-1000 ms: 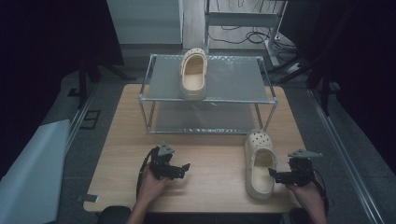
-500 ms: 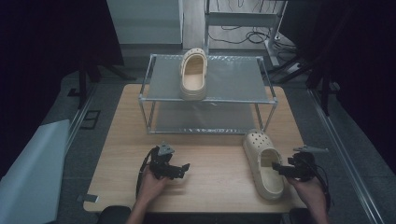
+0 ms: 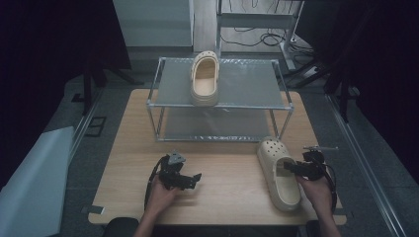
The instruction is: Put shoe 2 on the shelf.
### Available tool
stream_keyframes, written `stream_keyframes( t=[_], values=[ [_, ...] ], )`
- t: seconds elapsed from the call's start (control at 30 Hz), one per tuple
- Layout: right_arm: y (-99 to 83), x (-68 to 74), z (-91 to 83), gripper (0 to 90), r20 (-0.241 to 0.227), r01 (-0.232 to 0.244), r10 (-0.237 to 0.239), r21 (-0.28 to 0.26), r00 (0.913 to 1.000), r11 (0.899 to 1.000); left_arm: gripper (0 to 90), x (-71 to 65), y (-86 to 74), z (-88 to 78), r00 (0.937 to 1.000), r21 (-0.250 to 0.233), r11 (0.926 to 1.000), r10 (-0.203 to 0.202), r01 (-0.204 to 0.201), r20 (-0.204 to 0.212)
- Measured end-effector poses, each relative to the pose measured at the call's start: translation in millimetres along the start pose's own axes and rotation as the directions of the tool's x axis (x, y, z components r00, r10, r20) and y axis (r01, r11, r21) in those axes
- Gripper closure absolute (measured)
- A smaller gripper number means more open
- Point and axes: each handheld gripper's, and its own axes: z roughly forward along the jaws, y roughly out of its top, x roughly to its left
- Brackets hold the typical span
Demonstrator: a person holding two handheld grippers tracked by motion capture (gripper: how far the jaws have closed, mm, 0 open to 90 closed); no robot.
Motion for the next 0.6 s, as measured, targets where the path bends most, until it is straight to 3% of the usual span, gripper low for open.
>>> stream_keyframes(
  t=[0.1, 0.27, 0.37, 0.4, 0.47, 0.57, 0.6],
  values=[
    [2.5, 0.1, -0.1, 63.1, 0.024, -0.010, 0.010, -0.001, 0.9997, 1.000, 0.2, 0.3, 0.2, -0.5, 1.0000, -0.001, 1.0000, 0.000, 0.000, 0.002],
    [6.1, -7.7, -4.8, 69.9, 0.025, -0.040, 0.041, -0.006, 0.9989, 0.999, 0.3, 0.2, 0.6, -0.1, 1.0000, -0.002, 1.0000, 0.000, 0.000, 0.005],
    [6.9, -15.1, -7.0, 71.5, 0.004, -0.077, 0.078, -0.016, 0.9970, 0.997, 0.3, 0.0, 0.8, 0.1, 1.0000, -0.002, 1.0000, 0.001, -0.001, 0.007],
    [6.9, -22.0, -7.5, 71.8, -0.035, -0.125, 0.124, -0.014, 0.9917, 0.992, 0.3, -0.1, 1.1, 0.5, 1.0000, -0.002, 1.0000, 0.004, -0.004, 0.009],
    [6.4, -27.3, -8.1, 72.4, -0.055, -0.146, 0.145, -0.017, 0.9879, 0.989, 0.3, -0.1, 1.1, 1.0, 0.9999, -0.001, 1.0000, 0.003, -0.003, 0.010],
    [4.1, -36.0, -8.2, 72.8, -0.106, -0.201, 0.198, -0.020, 0.9745, 0.979, 0.4, -0.8, 1.0, 1.7, 0.9999, 0.002, 1.0000, 0.004, -0.004, 0.011],
    [4.1, -36.0, -8.2, 72.8, -0.106, -0.201, 0.198, -0.020, 0.9745, 0.979, 0.4, -0.8, 1.0, 1.7, 0.9999, 0.002, 1.0000, 0.004, -0.004, 0.011]
  ],
)
